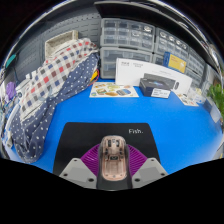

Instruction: Arrange mouse

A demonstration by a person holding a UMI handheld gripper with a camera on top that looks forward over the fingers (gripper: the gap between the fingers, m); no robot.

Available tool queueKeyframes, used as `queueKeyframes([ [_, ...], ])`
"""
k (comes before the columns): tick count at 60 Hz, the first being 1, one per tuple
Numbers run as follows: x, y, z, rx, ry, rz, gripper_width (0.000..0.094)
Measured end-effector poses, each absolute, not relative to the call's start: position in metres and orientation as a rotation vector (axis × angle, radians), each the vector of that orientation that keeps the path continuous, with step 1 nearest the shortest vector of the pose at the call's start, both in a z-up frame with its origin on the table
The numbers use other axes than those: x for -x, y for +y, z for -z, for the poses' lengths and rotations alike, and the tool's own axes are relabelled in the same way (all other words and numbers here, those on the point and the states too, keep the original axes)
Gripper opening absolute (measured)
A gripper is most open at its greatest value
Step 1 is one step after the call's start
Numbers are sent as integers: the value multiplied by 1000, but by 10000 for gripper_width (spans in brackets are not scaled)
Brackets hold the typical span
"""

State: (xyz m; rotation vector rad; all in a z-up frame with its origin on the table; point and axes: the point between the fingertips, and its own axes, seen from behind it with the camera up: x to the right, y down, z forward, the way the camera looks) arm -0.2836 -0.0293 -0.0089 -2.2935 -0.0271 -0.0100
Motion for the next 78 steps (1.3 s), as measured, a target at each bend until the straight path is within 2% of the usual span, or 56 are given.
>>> queueKeyframes([
  [10, 281, -30, 7, 2293, -1, -16, 490],
  [11, 281, -30, 7, 2300, 8, -22, 569],
  [17, 268, -29, -9, 2290, 58, -30, 845],
  [36, 175, -42, -115, 2198, 82, -16, 846],
  [49, 85, -57, -166, 2140, 13, 12, 840],
  [60, 28, -71, -185, 2115, -31, -14, 842],
  [78, -29, -84, -185, 2115, -39, -23, 833],
])
